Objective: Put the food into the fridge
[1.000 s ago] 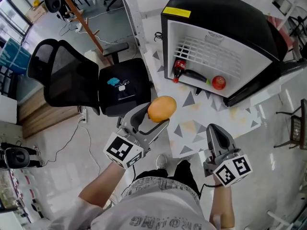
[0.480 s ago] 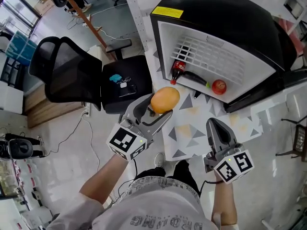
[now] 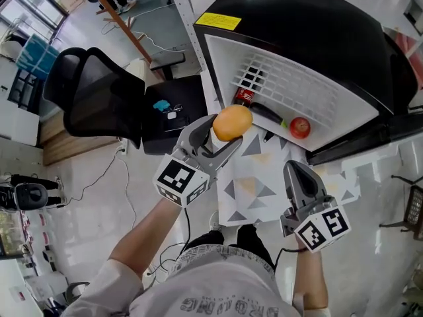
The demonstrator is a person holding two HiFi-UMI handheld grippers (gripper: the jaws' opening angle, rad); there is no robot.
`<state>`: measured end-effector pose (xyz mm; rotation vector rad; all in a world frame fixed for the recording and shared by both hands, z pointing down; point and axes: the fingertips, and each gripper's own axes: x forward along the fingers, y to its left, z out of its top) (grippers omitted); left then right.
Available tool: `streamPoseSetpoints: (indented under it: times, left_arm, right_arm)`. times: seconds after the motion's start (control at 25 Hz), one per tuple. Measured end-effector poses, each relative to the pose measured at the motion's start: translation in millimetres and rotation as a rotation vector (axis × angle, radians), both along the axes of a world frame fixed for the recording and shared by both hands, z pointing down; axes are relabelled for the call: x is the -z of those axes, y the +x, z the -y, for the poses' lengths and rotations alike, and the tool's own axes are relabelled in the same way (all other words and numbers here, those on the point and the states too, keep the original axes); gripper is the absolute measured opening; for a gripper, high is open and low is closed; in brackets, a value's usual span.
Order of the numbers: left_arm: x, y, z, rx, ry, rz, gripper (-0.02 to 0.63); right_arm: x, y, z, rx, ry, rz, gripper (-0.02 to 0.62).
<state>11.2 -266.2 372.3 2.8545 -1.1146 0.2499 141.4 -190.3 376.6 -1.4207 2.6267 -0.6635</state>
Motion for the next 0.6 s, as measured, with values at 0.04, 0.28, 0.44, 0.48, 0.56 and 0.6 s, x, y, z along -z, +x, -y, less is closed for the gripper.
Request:
streamPoseSetpoints:
  times: [0.04,0.28,0.44,0.48,0.56,0.6]
  left_arm:
    - [-0.5,2.7,5.3,0.005,0.003,0.007,0.302]
    - [-2.4,16.7,36.4,0.032,0.015,0.043,0.302]
    - [-5.4,27.2,55.0,0.045,0.018,0.056,0.302]
    - [-6.3,29.8,59.1,0.046,0.018,0.059,0.302]
    - [-8.1,34.9,67.3,0.048,0.02,0.065,0.302]
    - [-9.3,37.3,71.5,0.049,0.021,0.068,0.302]
  right_arm:
    - [-0.1,1.5,2.9,0.005,0.001,0.002,0.002]
    - [-3.2,5.4,19.1,0.04,0.0,0.018,0.002]
    - [-6.4,7.0,30.3,0.062,-0.004,0.027,0.002]
    - [-7.4,7.1,32.8,0.067,-0.005,0.029,0.002]
    - [-9.4,7.5,37.3,0.077,-0.007,0.031,0.002]
    - [-10.4,7.9,39.1,0.081,-0.009,0.031,0.002]
